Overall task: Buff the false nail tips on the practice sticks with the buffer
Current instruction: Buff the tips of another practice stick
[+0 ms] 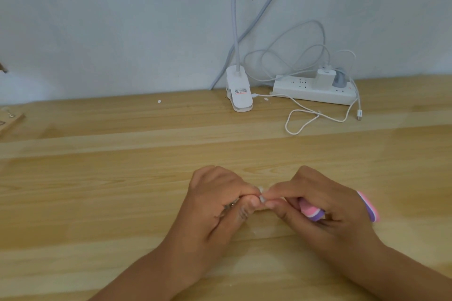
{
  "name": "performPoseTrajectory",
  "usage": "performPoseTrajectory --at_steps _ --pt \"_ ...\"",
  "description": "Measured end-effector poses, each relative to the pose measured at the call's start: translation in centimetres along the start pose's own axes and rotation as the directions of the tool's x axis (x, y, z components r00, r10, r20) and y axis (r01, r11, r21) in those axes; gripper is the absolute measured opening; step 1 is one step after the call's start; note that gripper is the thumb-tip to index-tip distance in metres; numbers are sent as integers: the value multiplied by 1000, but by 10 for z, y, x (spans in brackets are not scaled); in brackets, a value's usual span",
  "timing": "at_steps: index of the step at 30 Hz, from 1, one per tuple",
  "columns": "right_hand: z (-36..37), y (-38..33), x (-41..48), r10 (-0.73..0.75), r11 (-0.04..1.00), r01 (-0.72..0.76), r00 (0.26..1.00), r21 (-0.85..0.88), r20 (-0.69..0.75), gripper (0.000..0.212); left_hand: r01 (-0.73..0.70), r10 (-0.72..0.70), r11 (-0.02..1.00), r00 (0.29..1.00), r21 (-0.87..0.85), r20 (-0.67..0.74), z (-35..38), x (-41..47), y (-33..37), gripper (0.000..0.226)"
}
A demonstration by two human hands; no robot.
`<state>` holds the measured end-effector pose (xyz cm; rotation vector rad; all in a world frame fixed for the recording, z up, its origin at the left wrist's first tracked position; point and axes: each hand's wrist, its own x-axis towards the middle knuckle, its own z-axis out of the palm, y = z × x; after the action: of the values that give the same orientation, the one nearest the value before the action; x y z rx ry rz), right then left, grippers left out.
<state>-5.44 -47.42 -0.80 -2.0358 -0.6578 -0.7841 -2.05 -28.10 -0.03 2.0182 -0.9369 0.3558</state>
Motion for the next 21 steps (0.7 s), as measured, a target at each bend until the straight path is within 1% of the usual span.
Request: performPoseTrajectory --at_steps 3,6,9,11,14,18,21 --pt "1 0 -1 -19 1000 19 1000 4 -14 11 -19 19 1000 1000 -24 -6 1 -1 0 22" --pt "3 1 -3 -73 997 72 996 -33 -43 8 -21 22 996 1000 -82 8 -1 -1 2 22" --pt "4 2 -2 -115 993 113 992 -30 -60 7 -44 46 996 999 -71 28 -5 2 5 20" --pt "3 1 -1 -124 992 121 990 -43 -74 9 -47 48 997 999 -63 11 -6 4 8 17" --pt "3 2 0 -119 992 113 987 -58 -105 9 1 -3 996 1000 -91 -18 -6 4 12 16" --pt "4 3 -2 -113 992 104 985 -71 -129 15 91 -93 981 996 -170 -8 -2 0 15 20" --pt "4 1 -2 -121 990 109 983 -93 -138 8 107 -109 970 994 -217 0 -2 2 15 16"
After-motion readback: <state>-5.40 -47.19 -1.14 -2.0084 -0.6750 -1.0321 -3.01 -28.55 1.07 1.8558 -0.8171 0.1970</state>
